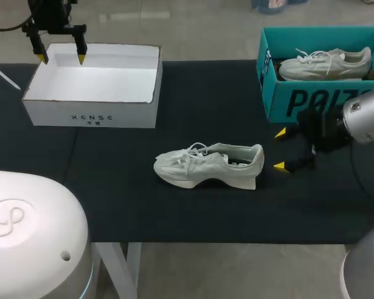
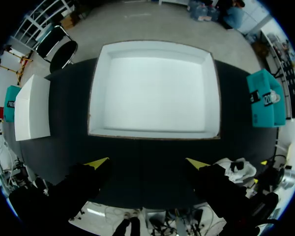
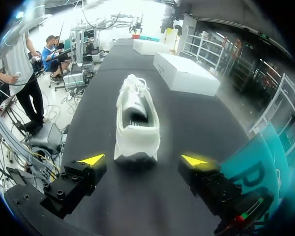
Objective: Take the shoe out of the shoebox, open the shoe tongue, remove and reinsert the insole, then place the shoe into the shoebox
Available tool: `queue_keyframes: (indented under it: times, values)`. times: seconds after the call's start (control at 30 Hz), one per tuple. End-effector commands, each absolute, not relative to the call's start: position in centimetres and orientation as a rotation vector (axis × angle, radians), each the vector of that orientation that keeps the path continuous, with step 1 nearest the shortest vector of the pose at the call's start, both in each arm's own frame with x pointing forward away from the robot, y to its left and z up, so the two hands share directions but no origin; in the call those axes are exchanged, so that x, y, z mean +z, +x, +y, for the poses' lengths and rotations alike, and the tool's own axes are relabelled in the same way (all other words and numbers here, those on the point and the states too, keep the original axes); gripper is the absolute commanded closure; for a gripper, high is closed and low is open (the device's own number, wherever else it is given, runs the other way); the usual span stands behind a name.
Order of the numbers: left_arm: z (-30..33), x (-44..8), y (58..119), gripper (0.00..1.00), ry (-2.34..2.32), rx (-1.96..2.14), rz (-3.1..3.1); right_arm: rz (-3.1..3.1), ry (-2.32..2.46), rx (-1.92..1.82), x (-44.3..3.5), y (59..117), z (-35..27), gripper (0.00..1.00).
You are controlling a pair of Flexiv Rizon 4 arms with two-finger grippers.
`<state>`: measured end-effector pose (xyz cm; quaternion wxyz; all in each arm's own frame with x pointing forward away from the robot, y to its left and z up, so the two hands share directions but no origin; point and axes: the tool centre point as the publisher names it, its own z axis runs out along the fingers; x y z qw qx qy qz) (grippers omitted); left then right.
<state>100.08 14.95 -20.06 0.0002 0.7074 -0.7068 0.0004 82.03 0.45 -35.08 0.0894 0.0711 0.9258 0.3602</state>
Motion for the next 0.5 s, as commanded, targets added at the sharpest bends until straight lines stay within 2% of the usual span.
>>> queue_keyframes:
  times: [0.03, 0.5]
  values:
    - [15.0, -20.1, 100.0, 0.00, 2.222, 0.001, -2.220, 2.768, 0.240, 1.071, -37.7, 83.5, 2.3, 0.00]
    - [15.0, -20.1, 100.0, 0.00, 2.222, 0.001, -2.220, 2.811, 0.140, 1.156, -40.5, 84.2, 5.1, 0.00]
